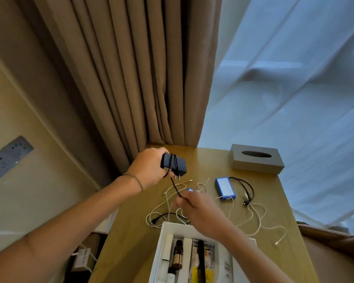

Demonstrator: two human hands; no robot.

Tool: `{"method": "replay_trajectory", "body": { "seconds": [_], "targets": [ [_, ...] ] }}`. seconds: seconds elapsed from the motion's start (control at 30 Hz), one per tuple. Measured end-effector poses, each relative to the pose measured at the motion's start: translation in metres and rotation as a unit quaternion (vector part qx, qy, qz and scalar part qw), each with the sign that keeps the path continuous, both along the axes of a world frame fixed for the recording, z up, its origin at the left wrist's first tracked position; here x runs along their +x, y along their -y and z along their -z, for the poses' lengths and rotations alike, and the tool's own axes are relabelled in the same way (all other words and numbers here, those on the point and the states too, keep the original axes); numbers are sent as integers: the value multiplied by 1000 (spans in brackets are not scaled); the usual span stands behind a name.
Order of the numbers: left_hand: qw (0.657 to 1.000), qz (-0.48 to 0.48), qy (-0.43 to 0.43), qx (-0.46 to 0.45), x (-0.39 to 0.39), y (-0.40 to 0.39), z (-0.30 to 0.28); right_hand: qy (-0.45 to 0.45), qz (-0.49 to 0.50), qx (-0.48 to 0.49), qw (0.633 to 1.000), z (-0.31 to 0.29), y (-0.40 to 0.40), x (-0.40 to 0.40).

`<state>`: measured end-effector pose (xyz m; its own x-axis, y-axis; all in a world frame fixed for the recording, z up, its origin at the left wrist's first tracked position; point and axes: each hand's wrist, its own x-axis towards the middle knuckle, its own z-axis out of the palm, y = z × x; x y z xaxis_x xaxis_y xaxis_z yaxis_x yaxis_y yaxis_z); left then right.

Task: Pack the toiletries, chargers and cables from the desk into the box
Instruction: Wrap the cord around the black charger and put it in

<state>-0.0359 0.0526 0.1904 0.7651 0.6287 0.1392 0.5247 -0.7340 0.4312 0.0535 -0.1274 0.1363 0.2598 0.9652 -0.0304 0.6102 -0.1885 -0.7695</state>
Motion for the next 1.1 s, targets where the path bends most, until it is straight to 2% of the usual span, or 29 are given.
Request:
{"method": "replay_trajectory", "body": {
  "seconds": [0.1, 0.17, 0.23, 0.33, 0.4, 0.5, 0.57, 0.63, 0.7, 0.73, 0.8, 0.87, 0.9, 0.93, 1.0, 1.07, 1.1],
  "targets": [
    [987, 67, -135, 57, -7, 5, 11, 74, -15, 16, 997, -45, -1, 17],
    [981, 131, -145, 18, -12, 10, 12, 72, 10, 69, 995, -66, -6, 38],
    [976, 172, -106, -76, -18, 18, 7, 51, 47, 116, 991, -74, -13, 61],
    [961, 206, -45, -180, -25, 30, -12, 27, 78, 119, 989, -62, -21, 83],
    [945, 213, -4, -248, -28, 33, -24, -36, 101, 117, 987, -44, -23, 87],
    [932, 195, 74, -297, -28, 29, -34, -119, 135, 81, 980, -12, -23, 69],
    [926, 143, 144, -319, -23, 23, -32, -160, 143, 33, 976, 9, -20, 40],
    [949, 52, 176, -258, -18, 16, -25, -143, 105, -4, 984, 19, -12, 5],
    [983, 5, 127, -130, -15, 11, -14, -89, 44, -23, 995, 13, -3, -15],
    [993, 13, 86, -86, -17, 10, -9, -39, 18, -29, 999, 4, -1, -16],
    [996, 73, -3, -51, -22, 12, -1, 66, -4, -24, 998, -20, -1, -4],
    [981, 167, -57, -83, -27, 14, 5, 113, -1, 6, 994, -40, -3, 19],
    [966, 210, -63, -135, -29, 16, 4, 110, -6, 23, 994, -46, -4, 31],
    [948, 239, -56, -202, -30, 19, 0, 74, -11, 40, 996, -47, -6, 42],
    [918, 256, -20, -301, -31, 20, -11, -94, -15, 76, 993, -36, -9, 56],
    [902, 262, 5, -343, -31, 17, -17, -267, 18, 104, 958, -13, -10, 56],
    [892, 261, 17, -368, -31, 16, -17, -323, 47, 102, 940, 1, -10, 51]
  ]
}}
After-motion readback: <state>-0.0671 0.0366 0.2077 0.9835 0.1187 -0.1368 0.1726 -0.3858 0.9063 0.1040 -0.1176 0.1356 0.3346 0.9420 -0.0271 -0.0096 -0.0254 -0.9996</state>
